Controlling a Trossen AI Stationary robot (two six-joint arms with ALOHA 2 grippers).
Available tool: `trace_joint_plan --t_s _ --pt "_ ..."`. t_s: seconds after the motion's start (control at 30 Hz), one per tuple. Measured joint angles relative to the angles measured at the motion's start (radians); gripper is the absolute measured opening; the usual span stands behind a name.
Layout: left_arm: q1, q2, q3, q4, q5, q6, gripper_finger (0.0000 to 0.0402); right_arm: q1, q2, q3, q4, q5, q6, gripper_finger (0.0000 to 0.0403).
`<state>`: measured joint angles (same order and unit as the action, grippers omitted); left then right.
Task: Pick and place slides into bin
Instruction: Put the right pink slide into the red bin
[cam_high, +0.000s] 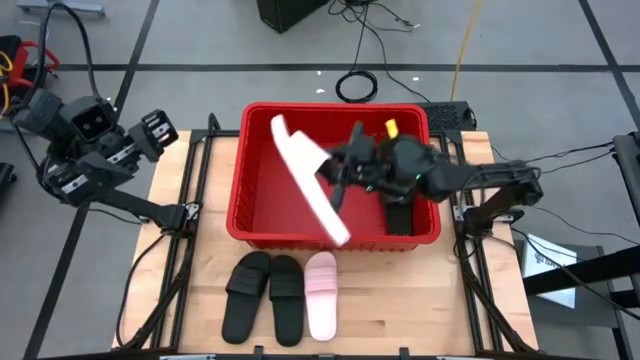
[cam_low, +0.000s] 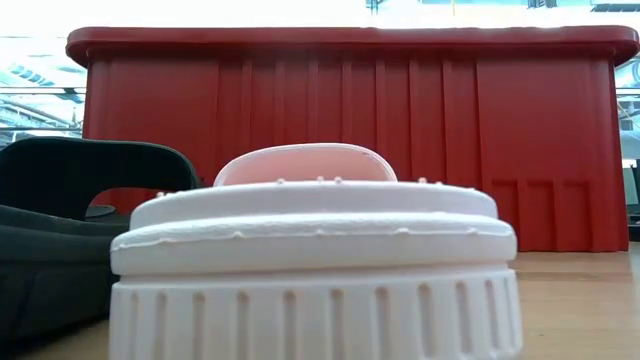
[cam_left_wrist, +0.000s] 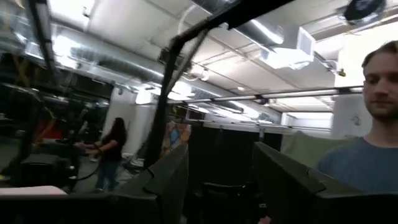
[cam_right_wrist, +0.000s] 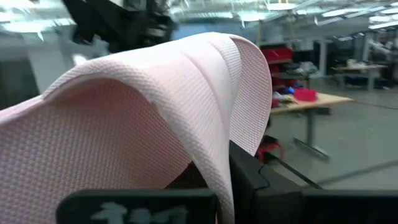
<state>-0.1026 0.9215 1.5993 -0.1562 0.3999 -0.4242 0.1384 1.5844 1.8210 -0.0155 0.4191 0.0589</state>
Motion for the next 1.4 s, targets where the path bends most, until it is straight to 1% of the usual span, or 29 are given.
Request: trace_joint_plan --t_s 0.2,0.33,0.47,0.57,0.73,0.87,0.97,1.07,1.13,1.33,1.4 --pt "0.024 0.000 0.000 0.000 -0.061 0.023 0.0186 -0.078 -0.116 0.001 -0.232 0.004 -0.005 0.0003" --pt "0.040 0.000 0.000 0.000 -0.121 0.045 0.0186 -0.118 -0.170 0.001 -0.410 0.064 -0.020 0.0003" --pt "0.052 0.000 0.000 0.000 -0.161 0.062 0.0186 -0.153 -0.183 0.001 -0.585 0.131 -0.021 0.0004" --pt "0.064 0.000 0.000 0.000 -0.175 0.067 0.0186 -0.187 -0.179 0.001 -0.700 0.137 -0.020 0.0004" --pt "0.082 0.000 0.000 -0.003 -0.176 0.090 0.0186 -0.246 -0.129 -0.006 -0.846 0.141 -0.020 0.0004" --pt "0.092 0.000 0.000 -0.013 -0.176 0.107 0.0186 -0.275 -0.102 -0.090 -0.862 0.183 -0.016 0.0004" --pt "0.101 0.000 0.000 -0.014 -0.175 0.134 0.0186 -0.298 -0.098 -0.199 -0.831 0.187 0.010 0.0004" --pt "0.111 0.000 0.000 -0.014 -0.175 0.136 0.0186 -0.321 -0.098 -0.326 -0.758 0.183 0.054 0.0004" --pt "0.120 0.000 0.000 -0.014 -0.174 0.136 0.0186 -0.332 -0.101 -0.398 -0.746 0.183 0.066 0.0004" --pt "0.140 0.000 0.000 -0.036 -0.173 0.136 0.0186 -0.356 -0.103 -0.583 -0.618 0.190 0.040 0.0004" --pt "0.147 0.000 0.000 -0.036 -0.172 0.136 0.0186 -0.366 -0.102 -0.632 -0.575 0.217 0.024 0.0004"
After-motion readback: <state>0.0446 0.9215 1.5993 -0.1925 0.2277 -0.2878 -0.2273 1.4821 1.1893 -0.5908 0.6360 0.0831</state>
